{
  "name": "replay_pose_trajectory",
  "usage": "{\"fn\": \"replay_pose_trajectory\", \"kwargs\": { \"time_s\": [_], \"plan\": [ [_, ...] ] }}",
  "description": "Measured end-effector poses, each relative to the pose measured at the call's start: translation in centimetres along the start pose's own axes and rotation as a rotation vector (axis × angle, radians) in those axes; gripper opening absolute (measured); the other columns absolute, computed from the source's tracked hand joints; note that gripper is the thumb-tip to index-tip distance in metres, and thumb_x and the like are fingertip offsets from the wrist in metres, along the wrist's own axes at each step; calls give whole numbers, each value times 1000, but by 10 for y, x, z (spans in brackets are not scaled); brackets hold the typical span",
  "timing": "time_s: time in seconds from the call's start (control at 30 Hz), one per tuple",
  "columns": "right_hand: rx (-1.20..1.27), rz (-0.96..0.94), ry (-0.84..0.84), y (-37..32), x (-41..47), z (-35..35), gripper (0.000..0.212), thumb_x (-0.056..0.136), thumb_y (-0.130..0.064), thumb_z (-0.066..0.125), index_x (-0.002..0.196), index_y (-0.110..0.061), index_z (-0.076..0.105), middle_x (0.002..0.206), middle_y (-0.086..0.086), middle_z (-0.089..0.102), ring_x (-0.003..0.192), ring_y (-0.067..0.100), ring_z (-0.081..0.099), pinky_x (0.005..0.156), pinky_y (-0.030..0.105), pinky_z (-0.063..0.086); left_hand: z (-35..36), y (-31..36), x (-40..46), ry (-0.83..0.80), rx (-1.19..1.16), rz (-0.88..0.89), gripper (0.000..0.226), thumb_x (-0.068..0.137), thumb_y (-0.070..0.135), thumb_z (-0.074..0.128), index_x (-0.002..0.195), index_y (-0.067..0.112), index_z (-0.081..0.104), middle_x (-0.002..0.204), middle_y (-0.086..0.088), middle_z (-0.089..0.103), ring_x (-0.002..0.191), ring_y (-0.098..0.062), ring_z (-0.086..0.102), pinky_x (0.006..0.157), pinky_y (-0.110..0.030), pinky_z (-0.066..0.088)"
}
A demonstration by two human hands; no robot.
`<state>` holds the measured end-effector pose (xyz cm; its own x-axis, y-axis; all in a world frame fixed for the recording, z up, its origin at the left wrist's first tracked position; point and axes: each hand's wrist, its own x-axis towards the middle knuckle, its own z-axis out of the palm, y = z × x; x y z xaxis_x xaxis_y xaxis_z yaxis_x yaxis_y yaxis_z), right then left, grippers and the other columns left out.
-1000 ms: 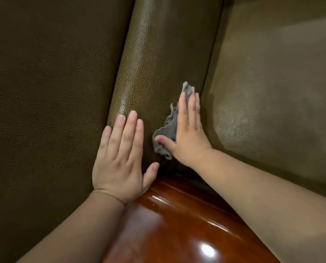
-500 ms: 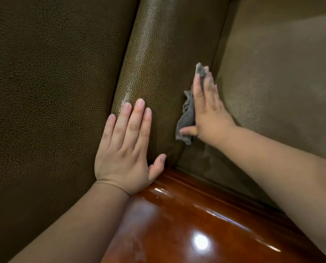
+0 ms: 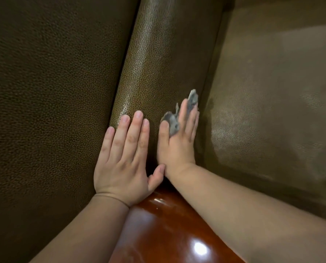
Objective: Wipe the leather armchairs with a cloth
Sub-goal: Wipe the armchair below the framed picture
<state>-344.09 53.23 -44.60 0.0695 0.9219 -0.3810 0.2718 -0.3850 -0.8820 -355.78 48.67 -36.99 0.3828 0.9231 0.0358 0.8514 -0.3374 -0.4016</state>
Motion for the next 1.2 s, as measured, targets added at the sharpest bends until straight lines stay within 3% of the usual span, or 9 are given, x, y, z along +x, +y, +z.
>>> {"fn": "replay_pose_trajectory", "kwargs": {
  "time_s": [0.13, 0.33, 0.47, 0.53, 0.73, 0.83, 0.97, 1.1, 1.2],
  "plan": [
    [-18, -28, -48, 18, 0, 0, 81, 94, -64, 15, 163, -32, -13, 171, 7, -24, 157, 20, -24, 127, 37, -13, 0, 1, -2, -11, 3, -7, 92, 96, 62, 41, 166, 4, 26, 174, -14, 22, 163, -31, 15, 131, -50, 12],
    [93, 116, 49, 21, 42, -17, 66, 111, -42, 26, 166, -25, -7, 174, 7, -13, 160, 20, -4, 129, 32, 0, 1, 0, -2, -15, 18, -4, 93, 95, 61, 43, 167, 5, 24, 175, -12, 18, 164, -29, 9, 132, -49, 9],
    [74, 190, -170, 26, -15, -4, 77, 110, -42, 32, 162, -23, -22, 169, 8, -28, 159, 22, -15, 127, 29, -6, -1, 1, 0, -12, 4, -6, 91, 97, 60, 41, 166, 5, 25, 175, -12, 18, 164, -29, 10, 132, -49, 10],
    [57, 236, -187, 22, -10, -7, 79, 109, -46, 31, 160, -24, -25, 168, 9, -31, 158, 22, -19, 126, 29, -9, -1, 1, -1, -11, 5, -11, 90, 96, 59, 42, 166, 5, 26, 175, -12, 20, 163, -30, 11, 132, -49, 11],
    [-107, -231, 24, -27, 65, -28, 78, 106, -46, 28, 164, -14, -15, 172, 12, -19, 158, 28, -20, 129, 47, -9, -1, 1, 0, -20, 22, -6, 90, 93, 56, 47, 165, 5, 30, 174, -13, 23, 163, -30, 12, 131, -49, 12],
    [-180, -412, -59, -19, 29, -28, 77, 106, -44, 30, 164, -10, -8, 173, 13, -14, 159, 28, -18, 128, 56, 0, -3, 3, 1, -16, 14, -11, 91, 89, 53, 52, 164, 5, 33, 173, -14, 25, 162, -33, 17, 131, -49, 14],
    [-317, -541, -130, 2, 29, -35, 76, 105, -48, 31, 164, -28, -13, 172, -3, -19, 158, 28, -22, 124, 69, -2, -3, 4, -1, -17, 15, -19, 91, 88, 52, 53, 164, 5, 33, 173, -13, 26, 161, -33, 19, 131, -49, 14],
    [-9, -175, 47, -16, 115, -46, 68, 109, -46, 24, 166, -27, -8, 174, -1, -13, 159, 26, -16, 128, 48, -9, -1, 4, -1, -24, 37, -35, 93, 89, 54, 51, 166, 8, 29, 175, -10, 21, 163, -28, 12, 132, -48, 12],
    [119, 51, 87, 4, 100, -42, 68, 112, -36, 30, 166, -14, -5, 174, 10, -8, 161, 23, -4, 129, 28, -3, 0, 4, 0, -18, 37, -36, 92, 89, 55, 50, 166, 8, 29, 175, -9, 20, 163, -28, 12, 131, -48, 12]
  ]
}}
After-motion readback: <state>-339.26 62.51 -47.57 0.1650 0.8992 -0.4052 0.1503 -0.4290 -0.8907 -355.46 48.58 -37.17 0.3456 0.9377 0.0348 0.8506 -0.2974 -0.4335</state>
